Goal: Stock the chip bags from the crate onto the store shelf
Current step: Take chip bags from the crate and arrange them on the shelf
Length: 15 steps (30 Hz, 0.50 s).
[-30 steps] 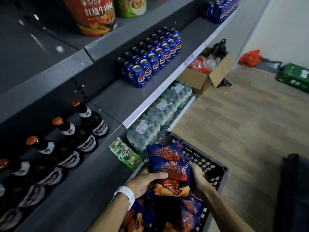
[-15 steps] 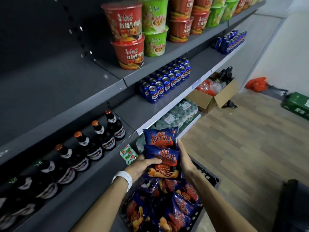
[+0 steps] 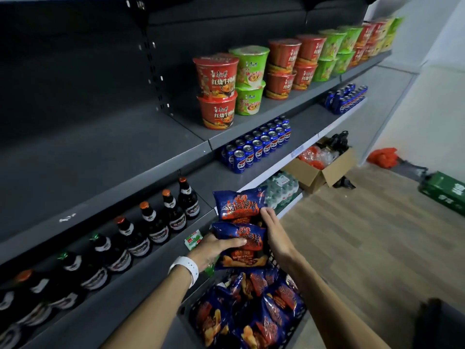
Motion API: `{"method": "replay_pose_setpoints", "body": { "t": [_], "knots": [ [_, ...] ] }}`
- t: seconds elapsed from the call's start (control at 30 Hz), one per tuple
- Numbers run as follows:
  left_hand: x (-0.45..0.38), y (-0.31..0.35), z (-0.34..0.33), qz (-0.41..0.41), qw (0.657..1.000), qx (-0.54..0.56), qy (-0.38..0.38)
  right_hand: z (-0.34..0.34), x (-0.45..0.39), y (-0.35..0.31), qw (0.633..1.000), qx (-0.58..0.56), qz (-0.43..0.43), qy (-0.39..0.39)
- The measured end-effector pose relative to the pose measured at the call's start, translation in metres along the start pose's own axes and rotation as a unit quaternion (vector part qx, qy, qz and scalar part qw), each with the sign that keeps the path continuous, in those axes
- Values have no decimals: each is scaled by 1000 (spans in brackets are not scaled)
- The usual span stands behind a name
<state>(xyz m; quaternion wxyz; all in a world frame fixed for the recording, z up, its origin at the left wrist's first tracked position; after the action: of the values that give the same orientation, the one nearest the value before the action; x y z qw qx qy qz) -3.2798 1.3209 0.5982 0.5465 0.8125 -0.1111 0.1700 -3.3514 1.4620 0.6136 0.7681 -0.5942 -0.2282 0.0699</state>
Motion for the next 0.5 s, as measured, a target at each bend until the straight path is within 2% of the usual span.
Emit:
{"method": "replay_pose_setpoints", "body": {
  "t": [0.2,0.5],
  "knots": [
    [45,44,28,-52,998,-1,25,-44,9,-36,1000,-12,2,-25],
    [169,115,137,-130,987,21,97,-191,44,-128,996,3,50,-69]
  ]
}}
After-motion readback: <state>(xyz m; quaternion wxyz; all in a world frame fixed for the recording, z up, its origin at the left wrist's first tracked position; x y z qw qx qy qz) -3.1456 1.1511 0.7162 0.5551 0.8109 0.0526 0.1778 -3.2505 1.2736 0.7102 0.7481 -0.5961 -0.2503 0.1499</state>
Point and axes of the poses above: each hand's wrist, its own x-axis away from the middle knuckle, its own z-axis out of the back of the hand, y = z × x, the point moved 8 cm from there along -x, towards the middle knuckle, and after that the axes turned 15 degrees about x, right-handed, at the moved point
